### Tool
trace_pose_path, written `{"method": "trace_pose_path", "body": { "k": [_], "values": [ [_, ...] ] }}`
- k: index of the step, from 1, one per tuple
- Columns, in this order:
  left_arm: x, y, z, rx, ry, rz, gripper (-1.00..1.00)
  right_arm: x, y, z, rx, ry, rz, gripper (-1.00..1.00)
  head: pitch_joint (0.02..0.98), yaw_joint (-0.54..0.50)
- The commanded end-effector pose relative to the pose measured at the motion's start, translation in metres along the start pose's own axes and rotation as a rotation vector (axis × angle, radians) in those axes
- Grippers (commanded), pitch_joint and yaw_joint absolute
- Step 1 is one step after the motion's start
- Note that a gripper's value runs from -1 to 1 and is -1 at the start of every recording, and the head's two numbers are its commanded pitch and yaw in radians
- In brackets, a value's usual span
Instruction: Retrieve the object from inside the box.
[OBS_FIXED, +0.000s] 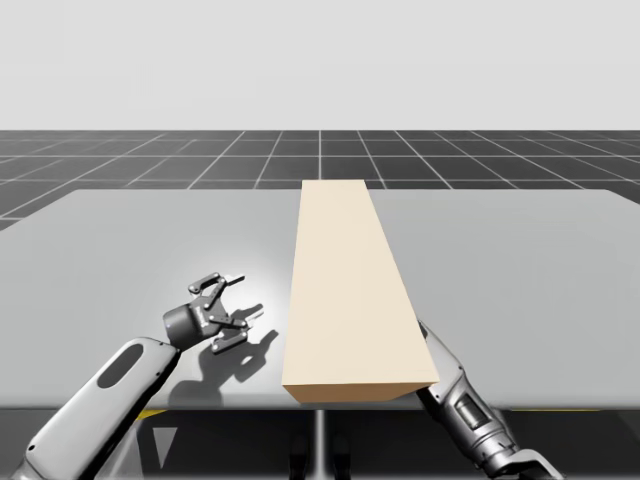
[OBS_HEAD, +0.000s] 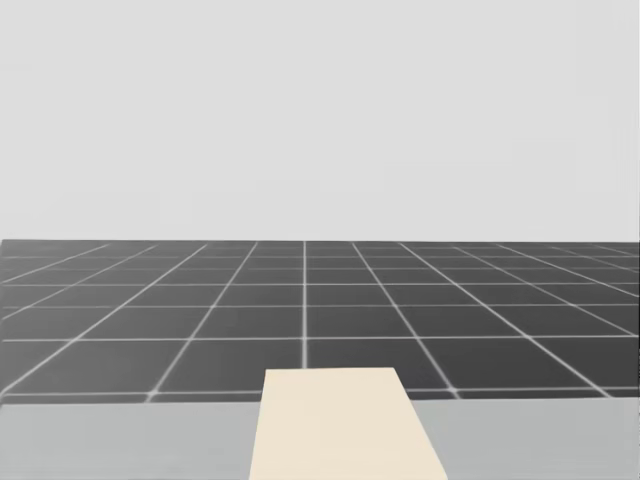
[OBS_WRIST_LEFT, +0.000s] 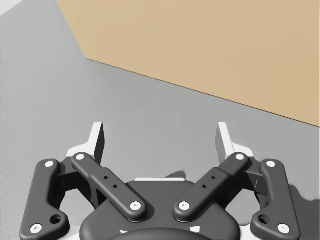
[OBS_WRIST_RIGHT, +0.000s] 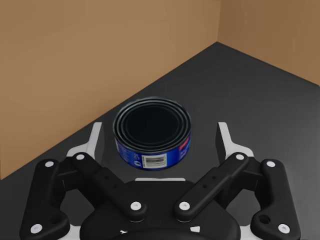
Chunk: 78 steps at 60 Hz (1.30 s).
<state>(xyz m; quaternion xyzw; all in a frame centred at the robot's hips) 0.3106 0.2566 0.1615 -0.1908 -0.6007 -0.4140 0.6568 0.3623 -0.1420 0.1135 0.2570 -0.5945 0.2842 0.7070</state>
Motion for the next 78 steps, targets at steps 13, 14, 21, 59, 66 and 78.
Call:
{"method": "trace_pose_path", "body": {
  "k": [13, 14, 21, 59, 66, 78],
  "values": [
    [0.001, 0.001, 0.002, -0.003, -0.006, -0.01, -1.0, -0.018, 0.007, -0.037, 0.038, 0.078, -0.006, -1.0, 0.183, -0.04],
    [0.001, 0.001, 0.002, -0.002, -0.006, -0.01, -1.0, -0.018, 0.006, -0.038, 0.035, 0.08, -0.007, -1.0, 0.184, -0.04],
    [0.001, 0.0, 0.002, -0.003, -0.006, -0.012, -1.0, -0.021, 0.0, -0.043, 0.025, 0.094, -0.02, -1.0, 0.189, -0.04],
    [0.002, 0.013, 0.012, 0.042, -0.031, 0.008, -1.0, 0.013, -0.052, 0.091, -0.222, -0.033, 0.086, 0.97, 0.181, -0.05],
    [0.002, 0.014, 0.012, 0.044, -0.03, 0.007, -1.0, 0.025, -0.071, 0.123, -0.302, -0.085, 0.084, 0.96, 0.179, -0.05],
    [0.002, 0.014, 0.012, 0.046, -0.03, 0.006, -1.0, 0.042, -0.097, 0.149, -0.386, -0.123, 0.095, 0.97, 0.174, -0.05]
  ]
}}
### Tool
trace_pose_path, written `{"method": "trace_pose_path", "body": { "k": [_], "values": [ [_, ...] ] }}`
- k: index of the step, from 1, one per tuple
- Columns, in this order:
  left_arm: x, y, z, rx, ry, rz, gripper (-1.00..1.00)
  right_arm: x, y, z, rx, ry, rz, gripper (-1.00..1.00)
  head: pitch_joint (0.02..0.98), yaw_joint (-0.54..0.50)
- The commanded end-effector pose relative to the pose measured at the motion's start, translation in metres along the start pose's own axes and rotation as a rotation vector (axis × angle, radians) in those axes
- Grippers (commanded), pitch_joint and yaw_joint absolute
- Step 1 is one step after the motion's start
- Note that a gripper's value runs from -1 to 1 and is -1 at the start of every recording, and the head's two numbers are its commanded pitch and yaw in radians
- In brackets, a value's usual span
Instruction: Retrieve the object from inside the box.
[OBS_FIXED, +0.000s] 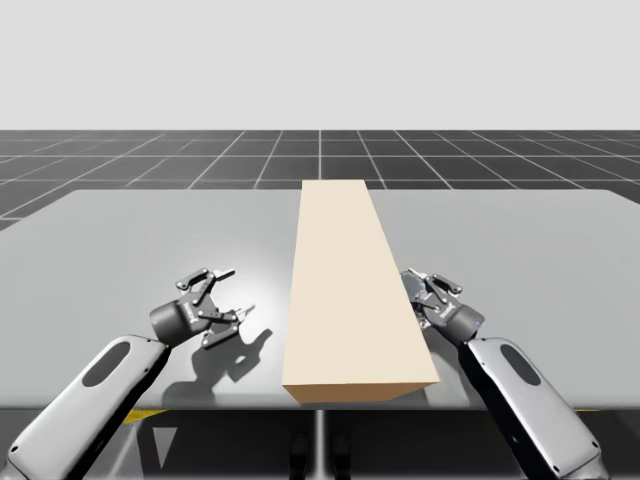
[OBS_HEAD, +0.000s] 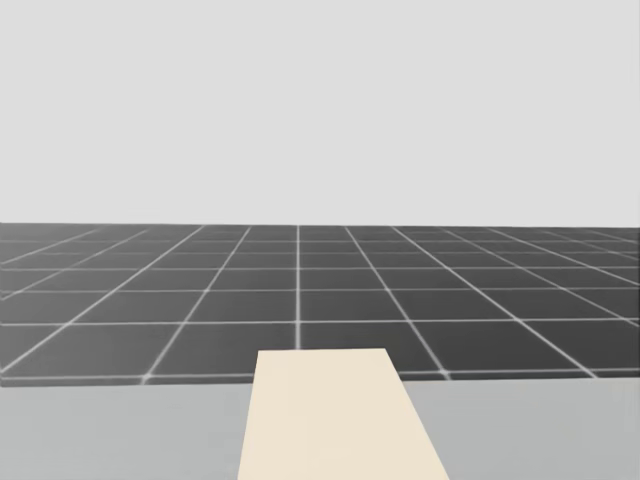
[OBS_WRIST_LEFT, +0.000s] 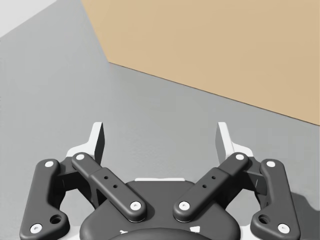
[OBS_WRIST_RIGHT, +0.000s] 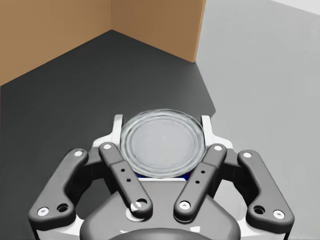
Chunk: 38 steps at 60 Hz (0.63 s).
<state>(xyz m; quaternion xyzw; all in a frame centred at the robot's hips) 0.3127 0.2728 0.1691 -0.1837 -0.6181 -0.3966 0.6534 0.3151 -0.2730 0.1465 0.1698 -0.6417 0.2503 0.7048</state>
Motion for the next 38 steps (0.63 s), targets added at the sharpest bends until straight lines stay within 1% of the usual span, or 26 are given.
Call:
{"method": "trace_pose_path", "body": {
  "k": [1, 4, 5, 7, 9, 11, 13, 20, 21, 23, 24, 25, 27, 30, 31, 32, 36, 38],
  "values": [
    [0.0, 0.001, 0.0, 0.002, -0.002, 0.001, -1.0, 0.028, -0.047, 0.011, -0.207, -0.084, 0.012, 0.98, 0.174, -0.05],
    [0.0, 0.001, 0.0, 0.003, -0.003, 0.002, -1.0, 0.035, -0.054, 0.014, -0.23, -0.097, 0.026, 0.99, 0.173, -0.05],
    [0.0, 0.001, 0.0, 0.003, -0.003, 0.002, -1.0, 0.037, -0.055, 0.014, -0.232, -0.101, 0.023, 0.97, 0.173, -0.05],
    [0.0, 0.001, 0.0, 0.004, -0.003, 0.001, -1.0, 0.045, -0.059, 0.015, -0.246, -0.114, 0.032, 0.96, 0.171, -0.05],
    [0.0, 0.002, 0.0, 0.005, -0.004, 0.002, -1.0, 0.054, -0.064, 0.016, -0.259, -0.131, 0.047, 0.98, 0.17, -0.05],
    [0.0, 0.002, 0.0, 0.004, -0.004, 0.002, -1.0, 0.062, -0.066, 0.016, -0.267, -0.145, 0.047, 0.98, 0.17, -0.05],
    [0.001, 0.002, 0.0, 0.005, -0.004, 0.002, -1.0, 0.073, -0.069, 0.016, -0.277, -0.163, 0.058, 0.97, 0.169, -0.05],
    [0.0, 0.003, 0.0, 0.01, -0.005, 0.005, -1.0, 0.11, -0.073, 0.017, -0.29, -0.22, 0.091, 0.99, 0.161, -0.05],
    [0.0, 0.003, 0.0, 0.01, -0.005, 0.004, -1.0, 0.119, -0.073, 0.018, -0.293, -0.236, 0.1, 0.98, 0.16, -0.05],
    [0.001, 0.003, 0.001, 0.011, -0.006, 0.005, -1.0, 0.126, -0.073, 0.018, -0.297, -0.248, 0.104, 0.98, 0.159, -0.05],
    [0.001, 0.003, 0.001, 0.013, -0.007, 0.006, -1.0, 0.135, -0.074, 0.018, -0.304, -0.267, 0.114, 0.98, 0.159, -0.05],
    [0.001, 0.003, 0.001, 0.013, -0.007, 0.006, -1.0, 0.138, -0.074, 0.018, -0.307, -0.273, 0.119, 0.98, 0.158, -0.05],
    [0.001, 0.004, 0.001, 0.015, -0.007, 0.006, -1.0, 0.15, -0.076, 0.018, -0.326, -0.299, 0.141, 0.99, 0.157, -0.05],
    [0.001, 0.004, 0.001, 0.016, -0.008, 0.007, -1.0, 0.162, -0.077, 0.02, -0.341, -0.325, 0.15, 0.99, 0.156, -0.05],
    [0.001, 0.004, 0.002, 0.017, -0.009, 0.007, -1.0, 0.171, -0.078, 0.021, -0.353, -0.342, 0.158, 0.99, 0.155, -0.04],
    [0.001, 0.004, 0.002, 0.017, -0.009, 0.007, -1.0, 0.174, -0.079, 0.021, -0.358, -0.348, 0.162, 1.0, 0.155, -0.04],
    [0.001, 0.004, 0.002, 0.018, -0.01, 0.008, -1.0, 0.194, -0.082, 0.026, -0.386, -0.39, 0.174, 1.0, 0.154, -0.04],
    [0.001, 0.005, 0.002, 0.019, -0.009, 0.007, -1.0, 0.204, -0.083, 0.029, -0.405, -0.413, 0.19, 0.99, 0.154, -0.04]
  ]
}}
